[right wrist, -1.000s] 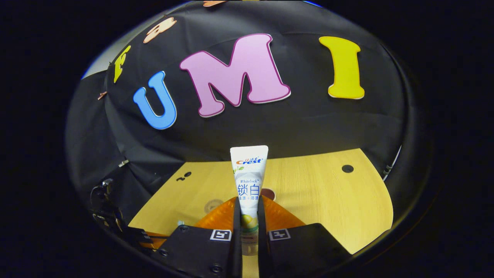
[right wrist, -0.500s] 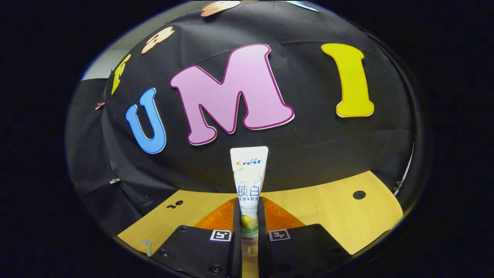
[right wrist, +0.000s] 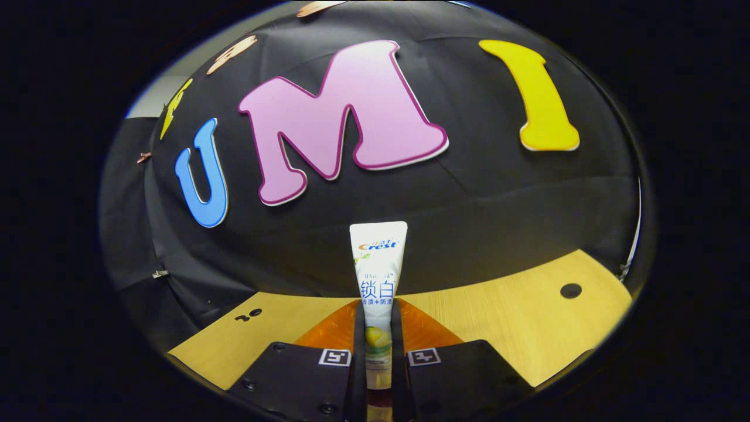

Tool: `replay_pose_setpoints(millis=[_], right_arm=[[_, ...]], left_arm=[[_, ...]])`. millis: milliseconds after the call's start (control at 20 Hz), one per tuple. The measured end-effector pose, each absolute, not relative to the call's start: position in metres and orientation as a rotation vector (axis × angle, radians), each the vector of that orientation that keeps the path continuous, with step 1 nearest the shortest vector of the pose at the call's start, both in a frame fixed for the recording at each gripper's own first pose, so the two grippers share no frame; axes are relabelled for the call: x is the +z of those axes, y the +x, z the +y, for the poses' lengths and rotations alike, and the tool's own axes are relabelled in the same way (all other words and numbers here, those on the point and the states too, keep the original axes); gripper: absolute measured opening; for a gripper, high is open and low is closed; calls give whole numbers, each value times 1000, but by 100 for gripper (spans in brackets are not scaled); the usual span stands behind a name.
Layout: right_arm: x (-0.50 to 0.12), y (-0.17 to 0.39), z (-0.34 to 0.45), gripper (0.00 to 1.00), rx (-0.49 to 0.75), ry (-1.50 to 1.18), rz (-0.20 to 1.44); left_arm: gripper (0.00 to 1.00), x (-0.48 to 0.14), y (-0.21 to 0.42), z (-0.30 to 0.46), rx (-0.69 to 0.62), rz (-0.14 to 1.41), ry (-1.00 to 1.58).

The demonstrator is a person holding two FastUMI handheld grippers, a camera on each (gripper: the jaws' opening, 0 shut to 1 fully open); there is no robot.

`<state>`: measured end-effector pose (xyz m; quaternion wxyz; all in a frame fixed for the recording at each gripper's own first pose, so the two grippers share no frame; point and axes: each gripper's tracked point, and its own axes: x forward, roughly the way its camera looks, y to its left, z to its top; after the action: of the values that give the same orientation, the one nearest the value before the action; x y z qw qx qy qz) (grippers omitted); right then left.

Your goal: Put the toothbrush and toothpaste on the desktop into the cup, then pick up the cup and place it on the coaster on the desktop.

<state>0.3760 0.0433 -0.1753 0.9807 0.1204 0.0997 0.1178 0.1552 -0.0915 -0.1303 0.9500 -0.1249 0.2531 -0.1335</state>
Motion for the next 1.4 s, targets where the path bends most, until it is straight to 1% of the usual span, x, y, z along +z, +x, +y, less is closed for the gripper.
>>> replay_pose_setpoints(millis=[300, 600, 700, 750, 800, 850, 900, 950, 1000, 1050, 1100, 1150, 1200, 1250, 1400], right_arm=[[-197, 369, 48, 20, 270, 188, 204], [-224, 367, 49, 20, 257, 171, 258], [-233, 364, 47, 23, 256, 165, 284], [-235, 365, 46, 28, 251, 166, 289], [-237, 363, 49, 31, 264, 179, 296], [-241, 361, 51, 44, 270, 182, 305], [-238, 359, 49, 44, 270, 177, 307], [-236, 356, 48, 51, 272, 178, 304], [-231, 354, 48, 67, 275, 183, 296], [-225, 351, 46, 71, 274, 188, 290], [-221, 349, 42, 89, 265, 188, 284], [-217, 347, 36, 93, 254, 185, 279], [-212, 343, 29, 93, 242, 182, 278], [-210, 339, 22, 98, 231, 183, 280], [-204, 326, -3, 98, 191, 179, 288]], left_arm=[[7, -118, 164, -117, -315, 505, -261], [6, -110, 168, -119, -311, 486, -268], [6, -109, 168, -116, -303, 480, -274], [6, -108, 167, -115, -298, 475, -276], [6, -106, 167, -115, -297, 470, -282], [6, -105, 166, -114, -294, 465, -289], [6, -104, 166, -113, -290, 460, -295], [6, -103, 166, -112, -286, 453, -299], [6, -100, 166, -111, -281, 444, -302], [6, -98, 167, -111, -279, 434, -307], [6, -95, 168, -109, -275, 419, -312], [6, -91, 172, -108, -272, 405, -318], [6, -87, 176, -106, -272, 387, -323], [7, -81, 183, -106, -271, 367, -325], [6, -68, 206, -109, -291, 306, -309]])
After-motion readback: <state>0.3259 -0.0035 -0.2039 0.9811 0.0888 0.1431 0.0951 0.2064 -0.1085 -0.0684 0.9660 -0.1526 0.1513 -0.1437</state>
